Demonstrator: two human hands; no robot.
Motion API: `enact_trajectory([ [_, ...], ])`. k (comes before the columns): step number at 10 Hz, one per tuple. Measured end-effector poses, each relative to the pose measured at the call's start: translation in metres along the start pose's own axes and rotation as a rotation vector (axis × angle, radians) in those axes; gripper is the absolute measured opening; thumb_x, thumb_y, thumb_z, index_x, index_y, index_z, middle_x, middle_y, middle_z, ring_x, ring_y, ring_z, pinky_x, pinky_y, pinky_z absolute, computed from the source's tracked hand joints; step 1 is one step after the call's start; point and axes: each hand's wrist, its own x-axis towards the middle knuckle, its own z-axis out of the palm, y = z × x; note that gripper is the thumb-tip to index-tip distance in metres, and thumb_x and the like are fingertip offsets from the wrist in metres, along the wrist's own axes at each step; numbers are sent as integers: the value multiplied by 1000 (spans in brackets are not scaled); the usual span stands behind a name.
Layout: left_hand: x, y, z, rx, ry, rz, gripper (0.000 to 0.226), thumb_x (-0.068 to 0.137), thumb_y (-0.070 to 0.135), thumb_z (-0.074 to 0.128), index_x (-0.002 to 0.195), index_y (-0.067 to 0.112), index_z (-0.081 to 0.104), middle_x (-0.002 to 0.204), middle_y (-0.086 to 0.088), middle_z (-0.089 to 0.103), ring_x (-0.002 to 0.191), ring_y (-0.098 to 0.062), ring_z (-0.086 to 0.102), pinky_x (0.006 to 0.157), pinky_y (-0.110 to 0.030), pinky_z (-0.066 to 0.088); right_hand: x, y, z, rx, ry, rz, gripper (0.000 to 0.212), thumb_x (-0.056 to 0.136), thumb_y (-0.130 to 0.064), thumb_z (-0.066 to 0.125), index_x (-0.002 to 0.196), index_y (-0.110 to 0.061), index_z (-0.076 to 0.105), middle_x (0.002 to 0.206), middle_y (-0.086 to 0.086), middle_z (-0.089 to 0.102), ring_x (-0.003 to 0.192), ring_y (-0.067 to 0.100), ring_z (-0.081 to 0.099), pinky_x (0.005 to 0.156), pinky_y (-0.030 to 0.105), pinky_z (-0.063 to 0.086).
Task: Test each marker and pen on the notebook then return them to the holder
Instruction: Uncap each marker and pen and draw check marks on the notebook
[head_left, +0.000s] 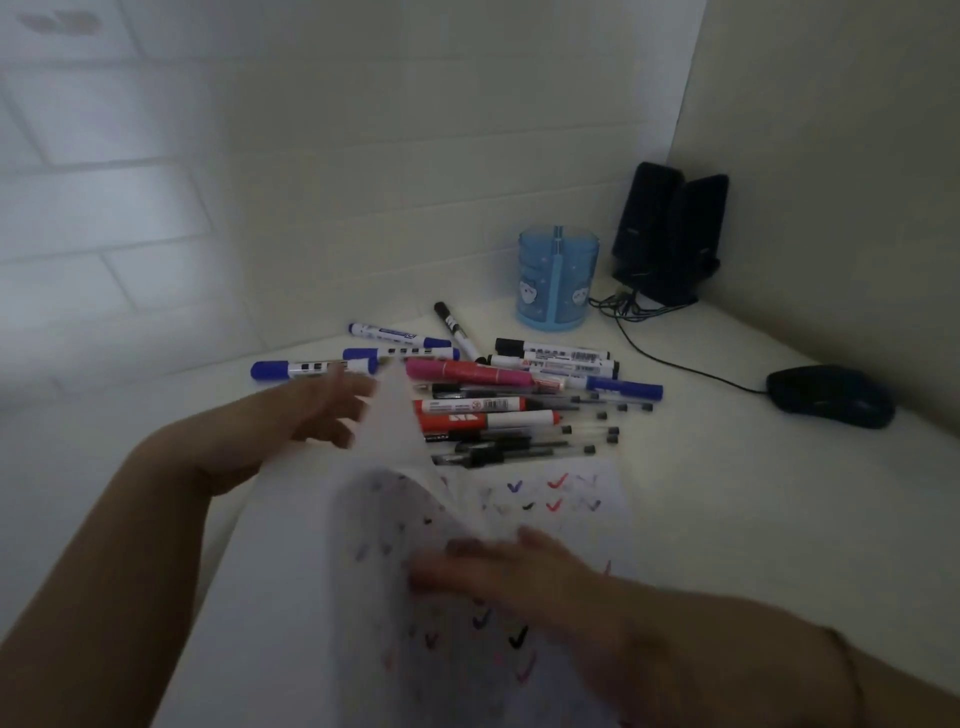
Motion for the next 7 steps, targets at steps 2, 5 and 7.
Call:
enact_trajectory([
  [2, -10, 10, 0, 147, -169, 175, 53, 71, 49, 72, 118, 27, 61, 128, 2, 57, 114, -21, 59, 87, -40, 53, -9, 4, -20, 108, 72, 123, 45, 89, -60, 44, 133, -62, 31, 142, -31, 36, 138, -4, 20, 117, 26, 11],
  [5, -1, -1, 1, 368, -301, 99, 57, 80, -4, 67, 125, 29, 59, 132, 19, 53, 126, -1, 46, 103, -36, 45, -38, 11, -58, 553, 175, 234, 85, 55, -96, 4, 133, -66, 21, 129, -53, 31, 130, -24, 8, 105, 1, -8],
  [7, -1, 2, 6, 258, -273, 165, 56, 86, 6, 65, 129, 40, 55, 132, 16, 56, 124, -2, 50, 103, -35, 45, -19, -41, -29, 675, 165, -141, 33, 88, -32, 57, 117, -35, 42, 144, -10, 33, 119, -6, 50, 79, -5, 35],
])
